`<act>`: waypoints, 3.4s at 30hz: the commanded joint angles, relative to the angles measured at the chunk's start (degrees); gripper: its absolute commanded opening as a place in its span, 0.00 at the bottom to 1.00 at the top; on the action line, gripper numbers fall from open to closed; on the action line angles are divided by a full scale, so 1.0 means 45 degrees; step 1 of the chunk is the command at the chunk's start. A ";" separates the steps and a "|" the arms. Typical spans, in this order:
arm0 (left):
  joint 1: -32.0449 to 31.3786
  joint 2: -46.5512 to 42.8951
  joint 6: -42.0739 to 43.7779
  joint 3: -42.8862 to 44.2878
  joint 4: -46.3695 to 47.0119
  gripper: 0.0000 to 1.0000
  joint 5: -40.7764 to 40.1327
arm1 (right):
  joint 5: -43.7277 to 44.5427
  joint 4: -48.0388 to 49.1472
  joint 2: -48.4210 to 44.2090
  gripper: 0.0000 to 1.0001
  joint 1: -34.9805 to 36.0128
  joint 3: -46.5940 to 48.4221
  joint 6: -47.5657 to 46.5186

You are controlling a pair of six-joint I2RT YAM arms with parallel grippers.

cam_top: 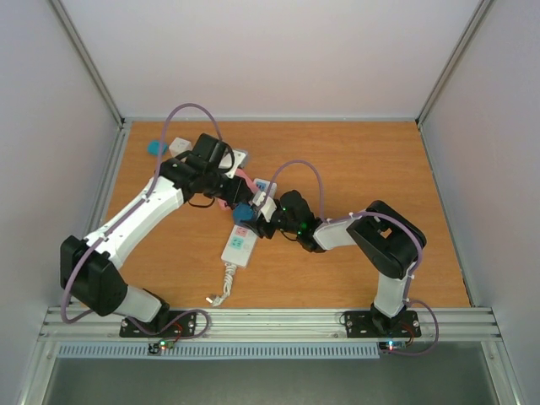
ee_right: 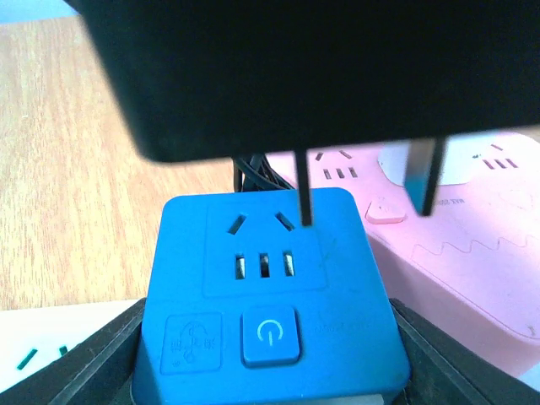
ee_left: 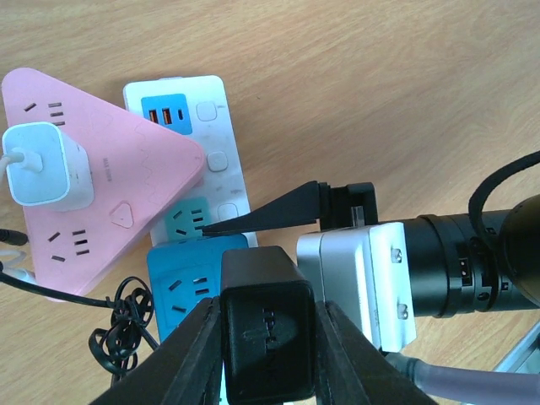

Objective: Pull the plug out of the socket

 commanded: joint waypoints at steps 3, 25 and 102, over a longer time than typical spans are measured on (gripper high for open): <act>0.0484 -0.0289 0.0028 -0.0098 -0.0210 0.01 0.0402 | 0.0870 -0.0485 0.0401 0.12 -0.0035 0.0044 -0.0429; 0.4532 -0.2077 0.0913 0.0090 -0.0603 0.01 0.3664 | 0.0642 -0.1154 0.0068 0.17 -0.0111 -0.0264 -0.0416; 0.7936 0.6318 0.4098 0.3422 0.3823 0.01 0.4950 | 0.0114 -0.2207 0.0069 0.19 -0.0398 -0.0207 -0.0586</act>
